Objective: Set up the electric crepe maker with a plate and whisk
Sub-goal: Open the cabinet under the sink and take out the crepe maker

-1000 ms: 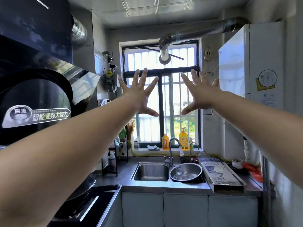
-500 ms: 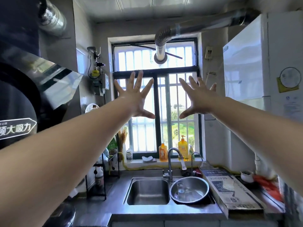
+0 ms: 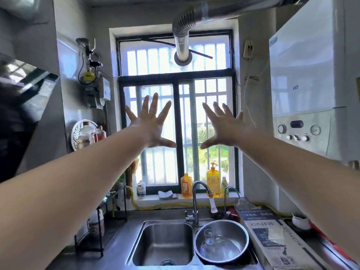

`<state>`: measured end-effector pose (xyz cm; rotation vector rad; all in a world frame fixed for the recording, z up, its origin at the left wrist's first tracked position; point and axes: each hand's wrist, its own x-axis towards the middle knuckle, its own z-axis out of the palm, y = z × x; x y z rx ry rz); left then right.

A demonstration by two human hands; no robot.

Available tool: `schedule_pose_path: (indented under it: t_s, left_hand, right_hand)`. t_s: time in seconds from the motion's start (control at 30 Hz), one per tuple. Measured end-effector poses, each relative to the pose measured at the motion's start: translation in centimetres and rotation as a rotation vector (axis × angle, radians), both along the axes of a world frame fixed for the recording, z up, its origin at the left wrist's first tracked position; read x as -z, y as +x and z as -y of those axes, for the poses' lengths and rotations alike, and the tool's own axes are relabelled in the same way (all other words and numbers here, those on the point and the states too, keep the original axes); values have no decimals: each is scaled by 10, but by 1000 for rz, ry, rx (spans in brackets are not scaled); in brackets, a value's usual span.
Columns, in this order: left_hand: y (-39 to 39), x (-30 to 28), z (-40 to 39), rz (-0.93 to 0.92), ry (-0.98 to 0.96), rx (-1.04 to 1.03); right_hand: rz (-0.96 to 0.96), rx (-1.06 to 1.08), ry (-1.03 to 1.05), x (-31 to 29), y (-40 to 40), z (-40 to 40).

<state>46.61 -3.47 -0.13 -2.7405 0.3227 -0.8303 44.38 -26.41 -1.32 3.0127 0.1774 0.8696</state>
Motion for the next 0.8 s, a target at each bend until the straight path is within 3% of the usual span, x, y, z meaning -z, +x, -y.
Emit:
schedule_pose_path:
  t_s: [0.4,0.8]
  left_hand:
    - [115,39,39,-86,-52,10]
    - [203,179,22,-390,-72,9]
  right_hand:
    - [-95,-7,50,39,122,23]
    - [-344,-11,107,181,198,-16]
